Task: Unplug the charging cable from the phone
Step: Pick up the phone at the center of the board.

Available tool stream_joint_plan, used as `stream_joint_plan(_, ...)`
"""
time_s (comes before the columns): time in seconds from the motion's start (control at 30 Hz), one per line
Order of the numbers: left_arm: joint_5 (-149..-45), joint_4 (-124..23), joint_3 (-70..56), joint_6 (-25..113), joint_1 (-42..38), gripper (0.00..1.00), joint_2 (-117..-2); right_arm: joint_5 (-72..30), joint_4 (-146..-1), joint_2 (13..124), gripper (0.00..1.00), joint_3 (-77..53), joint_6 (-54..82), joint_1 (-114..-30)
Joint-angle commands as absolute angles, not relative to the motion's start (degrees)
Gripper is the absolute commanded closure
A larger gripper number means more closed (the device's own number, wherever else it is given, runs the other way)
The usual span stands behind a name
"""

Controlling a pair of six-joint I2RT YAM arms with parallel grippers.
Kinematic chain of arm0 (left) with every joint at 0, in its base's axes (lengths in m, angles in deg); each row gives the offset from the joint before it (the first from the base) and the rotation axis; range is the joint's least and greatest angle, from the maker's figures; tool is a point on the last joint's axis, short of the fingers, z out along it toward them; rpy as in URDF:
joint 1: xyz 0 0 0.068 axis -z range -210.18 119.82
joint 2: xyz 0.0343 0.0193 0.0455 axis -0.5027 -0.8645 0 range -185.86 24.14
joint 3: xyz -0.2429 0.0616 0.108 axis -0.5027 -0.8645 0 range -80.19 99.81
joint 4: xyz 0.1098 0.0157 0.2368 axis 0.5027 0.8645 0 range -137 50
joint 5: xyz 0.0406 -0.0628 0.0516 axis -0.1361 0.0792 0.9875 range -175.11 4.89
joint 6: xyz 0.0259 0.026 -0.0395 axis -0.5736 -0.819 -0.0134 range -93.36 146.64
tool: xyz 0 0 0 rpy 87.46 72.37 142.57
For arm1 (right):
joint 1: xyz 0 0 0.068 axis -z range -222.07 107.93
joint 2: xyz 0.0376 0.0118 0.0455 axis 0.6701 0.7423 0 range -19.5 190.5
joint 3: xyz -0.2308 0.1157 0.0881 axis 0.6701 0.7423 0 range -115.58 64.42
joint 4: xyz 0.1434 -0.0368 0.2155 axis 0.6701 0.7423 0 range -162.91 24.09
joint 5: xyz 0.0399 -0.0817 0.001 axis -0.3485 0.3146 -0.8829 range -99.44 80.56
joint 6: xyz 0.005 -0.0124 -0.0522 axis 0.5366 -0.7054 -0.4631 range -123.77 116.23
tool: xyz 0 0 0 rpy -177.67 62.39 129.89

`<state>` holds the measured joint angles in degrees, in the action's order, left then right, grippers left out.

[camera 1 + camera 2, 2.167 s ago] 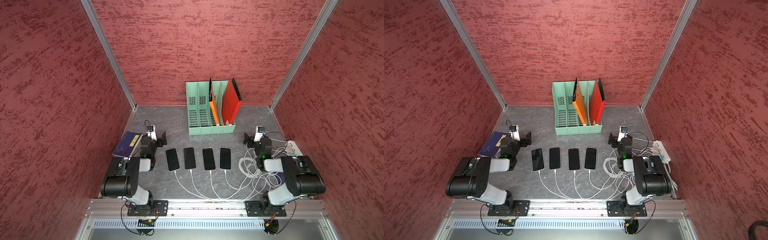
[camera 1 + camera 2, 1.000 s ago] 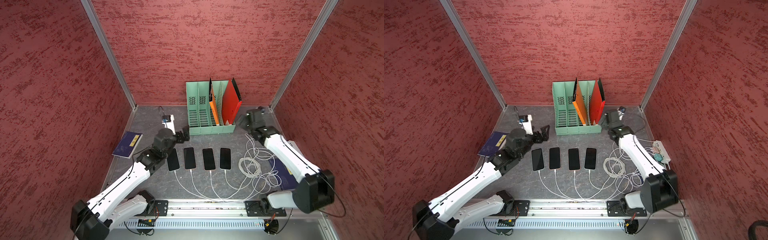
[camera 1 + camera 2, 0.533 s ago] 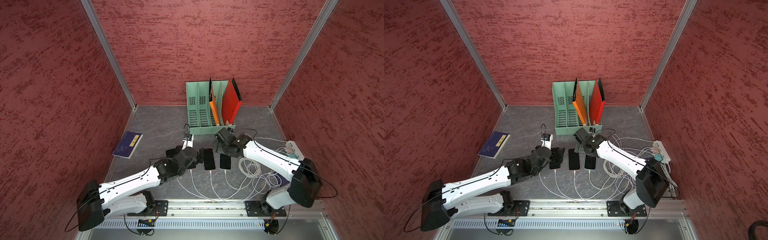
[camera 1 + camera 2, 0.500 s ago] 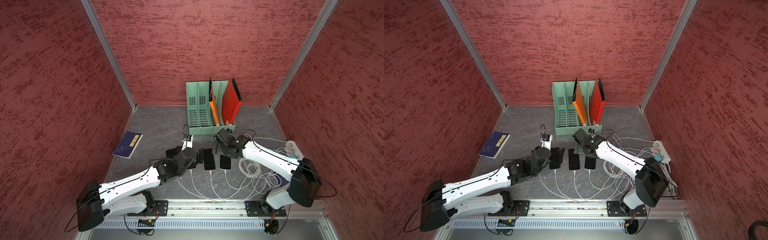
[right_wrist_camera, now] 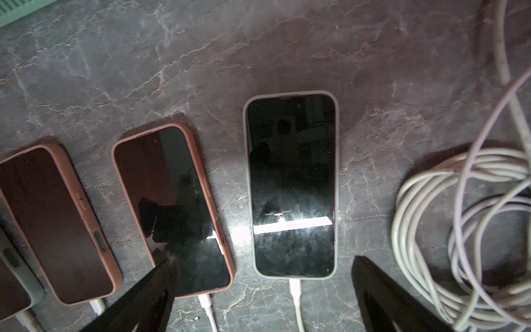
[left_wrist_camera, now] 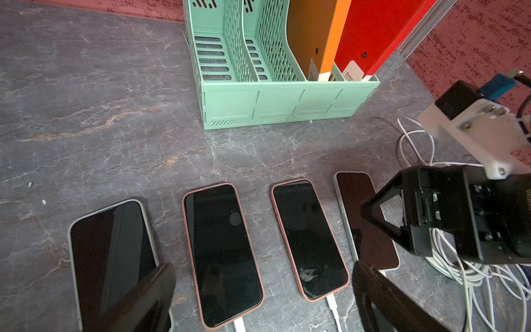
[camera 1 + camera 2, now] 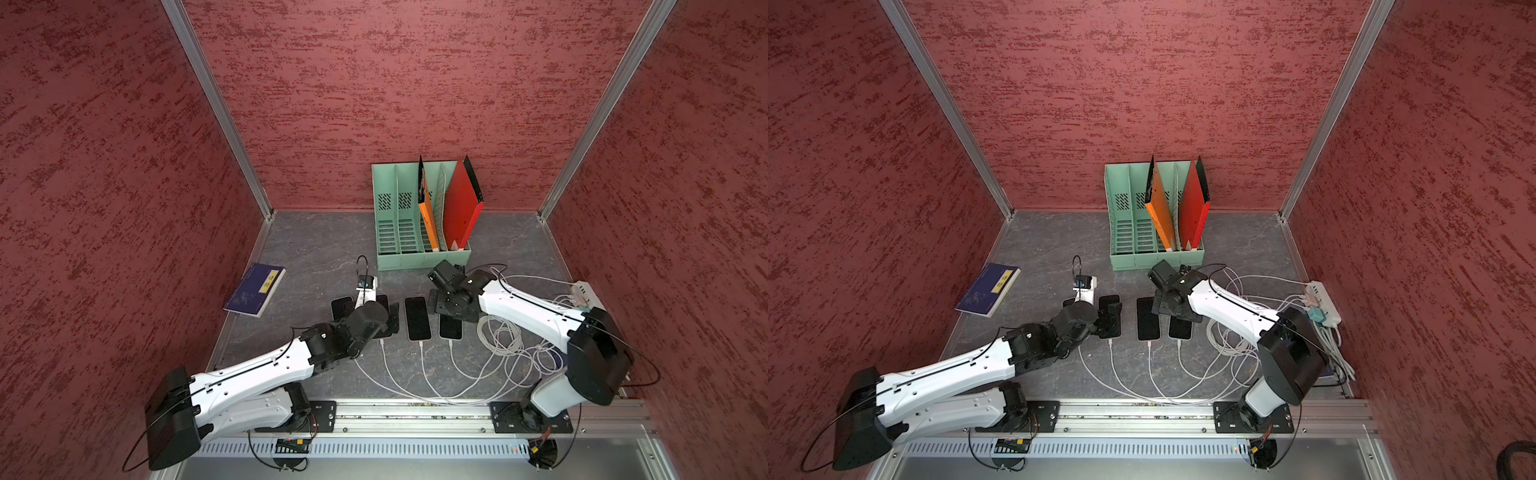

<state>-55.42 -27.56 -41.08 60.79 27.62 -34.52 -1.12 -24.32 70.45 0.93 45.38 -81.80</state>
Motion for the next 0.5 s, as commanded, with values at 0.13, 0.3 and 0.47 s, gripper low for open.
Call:
stream_joint_plan(0.13,-56.35,-26.74,-39.55,64.72,27.34,0.0,-38.64,-5.1,-26.28,70.89,0.02,4.14,40.77,-77.65)
stream_joint_plan(0.3,-58.1,-28.49,-37.38,64.93,27.51,0.0,-43.8,-9.14,-28.63,73.85,0.01,4.81,39.44,-76.53)
stream_joint_plan(0.47,-58.56,-30.01,-36.36,64.31,27.59,0.0,-45.57,-9.56,-29.37,75.84,0.01,4.84,38.58,-76.53)
